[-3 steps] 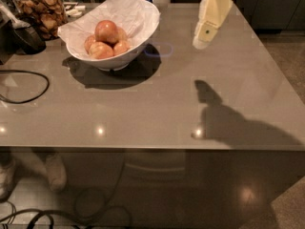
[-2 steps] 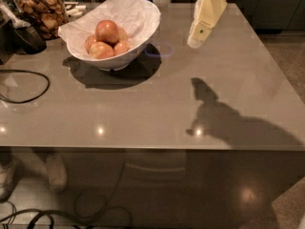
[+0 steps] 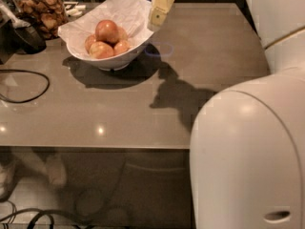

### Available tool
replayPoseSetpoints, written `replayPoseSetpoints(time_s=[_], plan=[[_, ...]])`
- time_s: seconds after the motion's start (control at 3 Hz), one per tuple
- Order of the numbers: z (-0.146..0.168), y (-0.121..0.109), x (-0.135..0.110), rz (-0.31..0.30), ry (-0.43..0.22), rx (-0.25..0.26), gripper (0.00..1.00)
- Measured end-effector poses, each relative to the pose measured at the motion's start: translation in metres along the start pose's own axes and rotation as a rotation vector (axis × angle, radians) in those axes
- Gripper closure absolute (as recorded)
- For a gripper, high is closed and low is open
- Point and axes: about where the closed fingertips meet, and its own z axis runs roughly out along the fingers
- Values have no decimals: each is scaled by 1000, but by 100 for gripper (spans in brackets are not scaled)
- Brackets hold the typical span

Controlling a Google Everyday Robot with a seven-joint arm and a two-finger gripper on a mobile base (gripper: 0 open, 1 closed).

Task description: Pick apple from white bowl

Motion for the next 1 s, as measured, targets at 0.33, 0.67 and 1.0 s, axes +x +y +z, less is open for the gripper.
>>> replayPoseSetpoints(time_s=[0.33,0.67,1.0], plan=[[0,-10,-10,-4,-26,33,0],[12,-13,-10,8,-51,21,0],[39,-21,-22,14,-58,-12,0]])
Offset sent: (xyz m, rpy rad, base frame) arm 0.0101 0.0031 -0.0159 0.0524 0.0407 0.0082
